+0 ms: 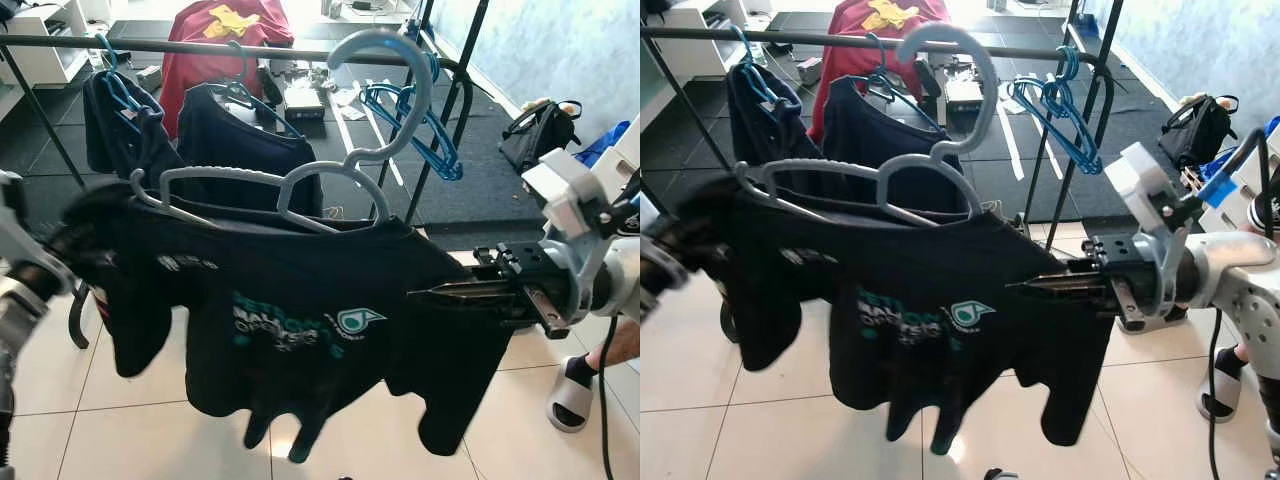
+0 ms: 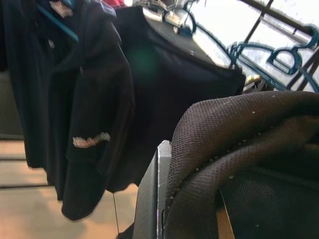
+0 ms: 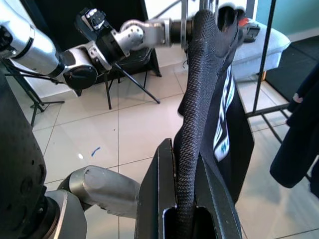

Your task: Hang hanger

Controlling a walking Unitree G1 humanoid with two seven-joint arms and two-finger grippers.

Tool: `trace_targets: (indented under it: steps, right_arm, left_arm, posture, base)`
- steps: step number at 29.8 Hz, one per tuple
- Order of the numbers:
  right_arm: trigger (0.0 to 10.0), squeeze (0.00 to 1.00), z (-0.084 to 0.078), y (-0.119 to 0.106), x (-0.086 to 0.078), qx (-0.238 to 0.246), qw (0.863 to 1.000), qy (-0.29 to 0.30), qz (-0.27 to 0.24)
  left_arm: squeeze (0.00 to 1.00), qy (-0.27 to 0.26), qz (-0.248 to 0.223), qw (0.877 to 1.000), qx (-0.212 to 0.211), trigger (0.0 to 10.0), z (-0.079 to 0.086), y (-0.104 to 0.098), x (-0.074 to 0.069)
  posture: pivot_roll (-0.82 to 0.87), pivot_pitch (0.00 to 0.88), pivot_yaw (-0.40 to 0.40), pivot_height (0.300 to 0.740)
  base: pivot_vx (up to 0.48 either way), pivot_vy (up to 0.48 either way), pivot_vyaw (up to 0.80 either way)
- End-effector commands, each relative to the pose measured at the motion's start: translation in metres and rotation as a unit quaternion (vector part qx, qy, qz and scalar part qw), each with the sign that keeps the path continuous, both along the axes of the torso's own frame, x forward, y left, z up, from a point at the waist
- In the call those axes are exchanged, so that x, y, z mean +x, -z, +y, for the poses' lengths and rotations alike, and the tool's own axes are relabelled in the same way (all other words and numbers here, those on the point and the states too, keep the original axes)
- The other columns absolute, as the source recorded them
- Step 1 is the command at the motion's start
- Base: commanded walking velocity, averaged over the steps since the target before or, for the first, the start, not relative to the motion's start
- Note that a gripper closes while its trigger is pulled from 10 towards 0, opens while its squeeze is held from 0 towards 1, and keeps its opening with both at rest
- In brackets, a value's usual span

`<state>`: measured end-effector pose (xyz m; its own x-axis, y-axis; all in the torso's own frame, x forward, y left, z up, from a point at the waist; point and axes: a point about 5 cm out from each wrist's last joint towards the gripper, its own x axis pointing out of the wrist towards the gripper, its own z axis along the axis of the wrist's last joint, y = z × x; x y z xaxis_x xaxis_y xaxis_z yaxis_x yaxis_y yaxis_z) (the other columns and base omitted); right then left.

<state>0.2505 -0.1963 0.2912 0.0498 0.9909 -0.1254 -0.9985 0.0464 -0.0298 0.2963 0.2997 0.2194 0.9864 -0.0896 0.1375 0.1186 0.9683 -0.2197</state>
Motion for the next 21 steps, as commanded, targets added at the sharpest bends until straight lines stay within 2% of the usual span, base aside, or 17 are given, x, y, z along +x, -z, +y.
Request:
trace_targets:
  steps: [1,6,7,8,11,12,13,14,15,16,17,18,19,20,21]
  right_arm:
    - [0.0,0.00,-0.006,-0.014,-0.005,0.031,0.999,-0.012,-0.023]
    - [0.0,0.00,-0.007,-0.017,-0.004,0.038,0.999,-0.006,-0.031]
    - [0.0,0.00,-0.007,-0.017,-0.004,0.038,0.999,-0.006,-0.031]
    - [0.0,0.00,-0.008,-0.017,-0.003,0.041,0.999,-0.001,-0.034]
    - [0.0,0.00,-0.008,-0.017,-0.003,0.041,0.999,-0.001,-0.034]
    - [0.0,0.00,-0.007,-0.016,-0.002,0.043,0.998,0.005,-0.036]
    - [0.0,0.00,-0.005,-0.012,0.002,0.034,0.999,0.016,-0.035]
    - [0.0,0.00,-0.004,-0.006,0.005,0.017,0.999,0.027,-0.034]
    - [0.0,0.00,-0.004,-0.006,0.005,0.017,0.999,0.027,-0.034]
    - [0.0,0.00,-0.003,-0.001,0.007,0.000,0.999,0.035,-0.031]
    - [0.0,0.00,-0.003,-0.001,0.007,0.000,0.999,0.035,-0.031]
    - [0.0,0.00,-0.003,0.003,0.009,-0.014,0.999,0.041,-0.031]
    - [0.0,0.00,-0.003,0.003,0.009,-0.014,0.999,0.041,-0.031]
    - [0.0,0.00,-0.003,0.004,0.010,-0.023,0.998,0.045,-0.031]
    - [0.0,0.00,-0.003,0.004,0.010,-0.023,0.998,0.045,-0.031]
  left_arm:
    - [0.00,-0.069,0.046,0.997,-0.005,10.0,0.020,0.016,-0.005]
    - [0.00,-0.064,0.062,0.996,-0.009,10.0,0.016,0.023,-0.005]
    - [0.00,-0.064,0.062,0.996,-0.009,10.0,0.016,0.023,-0.005]
    - [0.00,-0.042,0.047,0.998,-0.016,10.0,0.009,0.020,-0.005]
    - [0.00,-0.042,0.047,0.998,-0.016,10.0,0.009,0.020,-0.005]
    - [0.00,0.029,0.010,0.999,-0.014,10.0,-0.010,0.011,-0.008]
    - [0.78,0.126,-0.031,0.992,-0.003,10.0,-0.038,0.002,-0.017]
    - [1.00,0.208,-0.050,0.977,-0.007,10.0,-0.061,-0.001,-0.027]
    - [1.00,0.208,-0.050,0.977,-0.007,10.0,-0.061,-0.001,-0.027]
    - [1.00,0.279,-0.042,0.959,0.019,10.0,-0.079,0.003,-0.038]
    - [1.00,0.279,-0.042,0.959,0.019,10.0,-0.079,0.003,-0.038]
    - [1.00,0.340,-0.011,0.937,0.077,10.0,-0.089,0.013,-0.051]
    - [1.00,0.340,-0.011,0.937,0.077,10.0,-0.089,0.013,-0.051]
    - [1.00,0.370,0.031,0.921,0.121,10.0,-0.089,0.023,-0.060]
    - [1.00,0.370,0.031,0.921,0.121,10.0,-0.089,0.023,-0.060]
  posture:
    - [-0.15,0.147,-0.016,0.740]
    - [-0.15,0.150,-0.013,0.740]
    - [-0.15,0.150,-0.013,0.740]
    - [-0.15,0.153,-0.013,0.740]
    - [-0.15,0.153,-0.013,0.740]
    - [-0.15,0.152,-0.013,0.740]
    - [-0.14,0.154,-0.014,0.740]
    - [-0.14,0.154,-0.015,0.740]
    - [-0.14,0.154,-0.015,0.740]
    - [-0.14,0.154,-0.016,0.740]
    - [-0.14,0.154,-0.016,0.740]
    - [-0.15,0.155,-0.017,0.740]
    - [-0.15,0.155,-0.017,0.740]
    - [-0.15,0.155,-0.018,0.740]
    - [-0.15,0.155,-0.018,0.740]
  base:
    - [0.000,0.000,0.00]
    - [0.000,0.000,0.00]
    - [0.000,0.000,0.00]
    - [0.000,0.000,0.00]
    - [0.000,0.000,0.00]
    - [0.000,0.000,0.00]
    - [0.000,0.000,0.00]
    - [0.000,0.000,0.00]
    - [0.000,0.000,0.00]
    - [0.000,0.000,0.00]
    - [0.000,0.000,0.00]
    - [0.000,0.000,0.00]
    - [0.000,0.000,0.00]
    - [0.000,0.000,0.00]
    - [0.000,0.000,0.00]
